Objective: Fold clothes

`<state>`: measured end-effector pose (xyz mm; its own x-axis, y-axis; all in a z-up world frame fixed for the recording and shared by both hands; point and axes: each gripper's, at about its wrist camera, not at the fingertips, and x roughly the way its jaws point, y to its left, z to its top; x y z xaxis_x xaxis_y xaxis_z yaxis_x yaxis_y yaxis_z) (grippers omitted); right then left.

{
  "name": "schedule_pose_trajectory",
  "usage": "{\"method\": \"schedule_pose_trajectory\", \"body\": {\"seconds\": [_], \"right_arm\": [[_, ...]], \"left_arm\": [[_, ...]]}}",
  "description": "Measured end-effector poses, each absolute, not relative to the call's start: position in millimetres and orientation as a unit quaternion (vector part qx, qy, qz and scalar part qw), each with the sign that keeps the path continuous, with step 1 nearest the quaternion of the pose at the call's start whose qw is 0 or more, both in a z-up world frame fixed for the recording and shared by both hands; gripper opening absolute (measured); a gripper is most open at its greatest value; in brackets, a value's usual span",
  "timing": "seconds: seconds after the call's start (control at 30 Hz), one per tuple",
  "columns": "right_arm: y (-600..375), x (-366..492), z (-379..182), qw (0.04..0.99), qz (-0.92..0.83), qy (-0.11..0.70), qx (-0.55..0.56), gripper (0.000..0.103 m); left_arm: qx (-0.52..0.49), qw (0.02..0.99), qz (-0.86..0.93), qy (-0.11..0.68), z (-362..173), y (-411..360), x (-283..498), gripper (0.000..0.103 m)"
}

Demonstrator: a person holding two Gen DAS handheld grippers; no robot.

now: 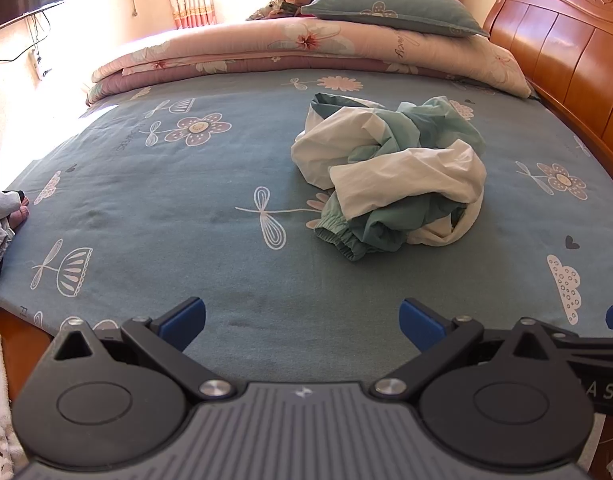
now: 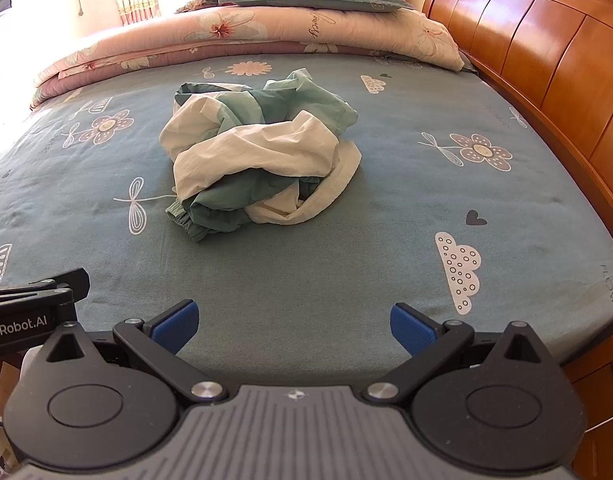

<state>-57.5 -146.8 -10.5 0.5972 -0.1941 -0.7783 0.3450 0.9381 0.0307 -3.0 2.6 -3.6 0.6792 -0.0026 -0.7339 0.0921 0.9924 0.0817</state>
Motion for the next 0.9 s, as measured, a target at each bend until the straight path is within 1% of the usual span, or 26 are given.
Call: {"method": "schedule_pose_trajectory", "body": {"seconds": [0.9], "right_arm": [[-146.1,-56.9,-14.4,0.887,-0.152,0.425,0.095,0.103]], "left_arm": [[0.051,0.912,-0.033,0.406,-6.6,3.8,-0.1,0.102]]}}
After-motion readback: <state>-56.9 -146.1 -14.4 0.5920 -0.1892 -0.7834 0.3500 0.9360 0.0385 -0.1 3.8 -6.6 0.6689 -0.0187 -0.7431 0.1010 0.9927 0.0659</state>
